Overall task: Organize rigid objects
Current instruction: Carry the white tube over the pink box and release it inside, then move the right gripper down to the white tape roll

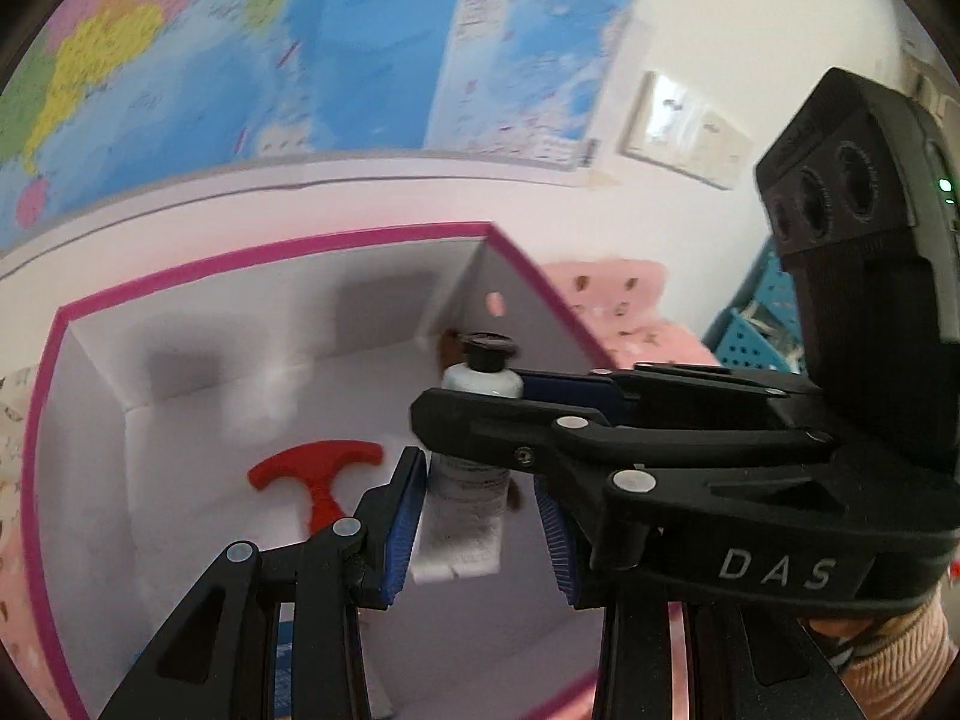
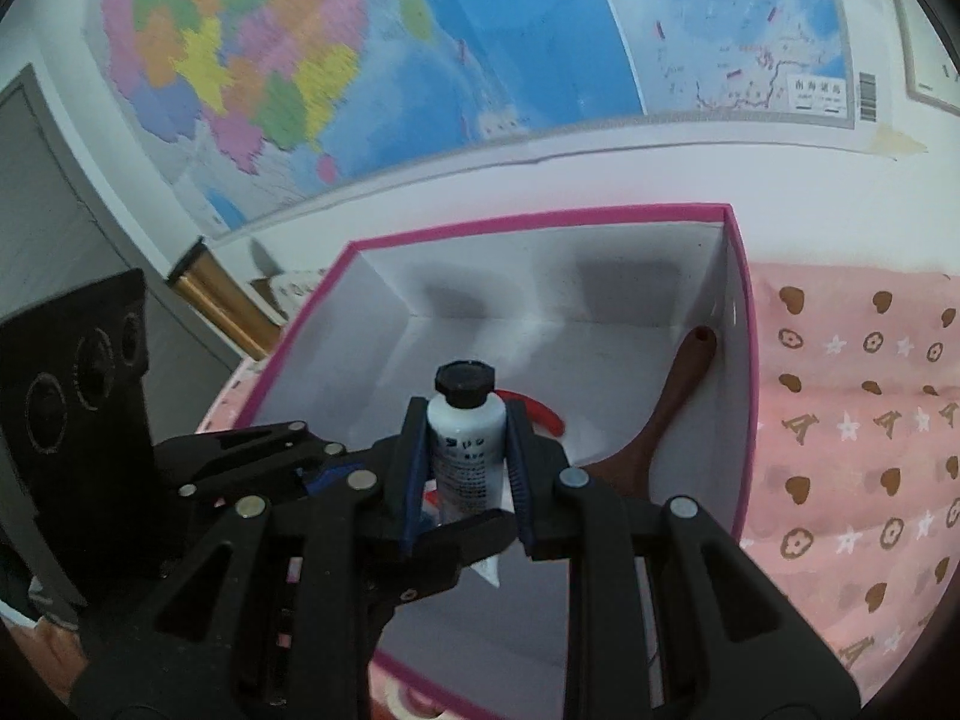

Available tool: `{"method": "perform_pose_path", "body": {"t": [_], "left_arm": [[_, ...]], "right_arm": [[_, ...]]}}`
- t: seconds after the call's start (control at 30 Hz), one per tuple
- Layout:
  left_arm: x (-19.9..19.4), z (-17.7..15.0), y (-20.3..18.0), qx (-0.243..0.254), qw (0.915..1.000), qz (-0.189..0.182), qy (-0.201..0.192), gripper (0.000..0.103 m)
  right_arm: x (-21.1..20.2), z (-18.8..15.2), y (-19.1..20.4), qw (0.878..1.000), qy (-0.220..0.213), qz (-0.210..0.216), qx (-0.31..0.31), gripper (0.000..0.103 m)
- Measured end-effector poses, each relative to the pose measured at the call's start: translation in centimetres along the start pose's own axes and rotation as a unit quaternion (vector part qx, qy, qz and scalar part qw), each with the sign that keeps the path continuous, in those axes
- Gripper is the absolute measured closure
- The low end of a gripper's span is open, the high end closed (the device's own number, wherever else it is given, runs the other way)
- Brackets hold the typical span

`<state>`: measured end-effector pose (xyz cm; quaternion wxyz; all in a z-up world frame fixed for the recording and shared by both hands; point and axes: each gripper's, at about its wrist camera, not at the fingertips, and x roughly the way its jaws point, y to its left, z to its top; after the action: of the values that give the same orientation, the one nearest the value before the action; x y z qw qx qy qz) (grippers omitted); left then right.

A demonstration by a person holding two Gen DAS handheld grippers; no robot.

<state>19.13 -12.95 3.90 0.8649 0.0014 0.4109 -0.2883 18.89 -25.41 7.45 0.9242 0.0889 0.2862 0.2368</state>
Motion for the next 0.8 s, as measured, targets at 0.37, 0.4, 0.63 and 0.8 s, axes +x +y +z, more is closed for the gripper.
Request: {"method": "perform_pose_path", "body": {"t": [0.37, 0.4, 0.63, 0.8], "left_arm": [[0.0, -0.4, 1.1, -0.016, 0.9993, 0.034, 0.000, 0.064], [-0.2, -0.6, 1.0, -0.014, 0.9992, 0.037, -0.004, 0.064], [-4.2, -2.2, -0.7, 0.029, 0.9971, 0.025, -0.066, 0.055], [-7.4, -4.0, -1.8, 0.063, 0.9931, 0.014, -0.098, 0.054]], "right_arm": [[-0.8, -0.4, -0.4, 0.997, -0.014, -0.071, -0.003, 0.058], [-0.9, -0.5, -0.3, 0.997, -0.015, -0.071, -0.004, 0.058], [-5.2, -3.2, 0.8, 0.998, -0.045, -0.039, -0.022, 0.058], [-8.5, -5.7, 2.0, 0.997, -0.071, -0.009, -0.037, 0.058]]}}
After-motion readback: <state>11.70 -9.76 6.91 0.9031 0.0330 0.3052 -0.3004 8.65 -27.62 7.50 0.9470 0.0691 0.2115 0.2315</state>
